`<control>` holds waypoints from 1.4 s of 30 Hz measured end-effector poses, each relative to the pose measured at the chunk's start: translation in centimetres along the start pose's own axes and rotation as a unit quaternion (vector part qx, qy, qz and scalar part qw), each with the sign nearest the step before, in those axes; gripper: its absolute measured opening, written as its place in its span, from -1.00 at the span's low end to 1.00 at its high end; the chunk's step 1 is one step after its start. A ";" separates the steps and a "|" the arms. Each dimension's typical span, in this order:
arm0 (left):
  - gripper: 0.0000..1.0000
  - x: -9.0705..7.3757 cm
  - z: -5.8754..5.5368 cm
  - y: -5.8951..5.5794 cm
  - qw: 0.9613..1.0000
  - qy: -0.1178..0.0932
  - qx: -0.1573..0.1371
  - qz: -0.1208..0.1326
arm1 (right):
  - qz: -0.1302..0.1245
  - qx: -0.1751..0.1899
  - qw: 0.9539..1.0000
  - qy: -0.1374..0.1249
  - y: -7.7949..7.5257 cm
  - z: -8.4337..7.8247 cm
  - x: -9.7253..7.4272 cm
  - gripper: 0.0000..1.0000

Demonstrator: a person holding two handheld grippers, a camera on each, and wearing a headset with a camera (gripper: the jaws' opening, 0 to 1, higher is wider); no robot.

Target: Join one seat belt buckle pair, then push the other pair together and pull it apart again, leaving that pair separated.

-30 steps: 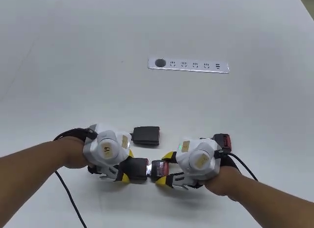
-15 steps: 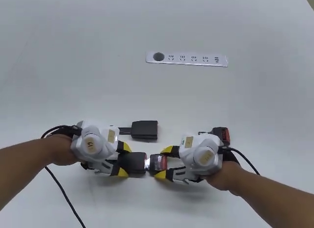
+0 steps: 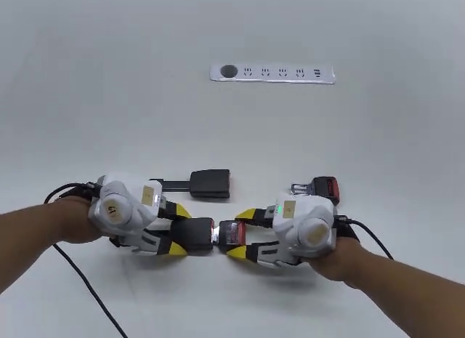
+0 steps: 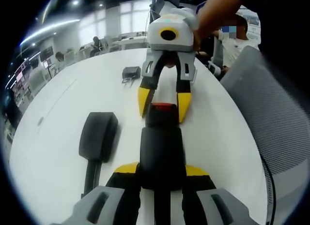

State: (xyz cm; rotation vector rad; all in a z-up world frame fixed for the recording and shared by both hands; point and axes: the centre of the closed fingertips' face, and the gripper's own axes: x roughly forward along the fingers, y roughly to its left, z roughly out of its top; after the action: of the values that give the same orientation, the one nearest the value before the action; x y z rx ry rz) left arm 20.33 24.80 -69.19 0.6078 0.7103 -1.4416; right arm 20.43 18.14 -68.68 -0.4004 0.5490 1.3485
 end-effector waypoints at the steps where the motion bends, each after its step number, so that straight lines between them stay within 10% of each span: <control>1: -0.34 0.1 0.2 -0.1 1.000 0.000 0.003 -0.001 | 0.003 -0.001 1.000 -0.001 0.0 0.1 0.0 -0.36; 26: -0.34 0.0 0.7 -0.4 1.000 -0.012 0.000 -0.001 | 0.007 0.016 1.000 -0.024 0.2 0.1 -0.1 -0.35; 42: -0.31 0.2 0.2 -0.4 1.000 0.023 -0.005 0.006 | -0.003 0.006 1.000 0.002 0.5 0.2 -0.1 -0.30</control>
State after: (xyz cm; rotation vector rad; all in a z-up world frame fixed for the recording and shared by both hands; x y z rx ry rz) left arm 19.97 24.47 -69.23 0.6393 0.7479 -1.4153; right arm 19.97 18.30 -68.44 -0.3948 0.5589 1.3385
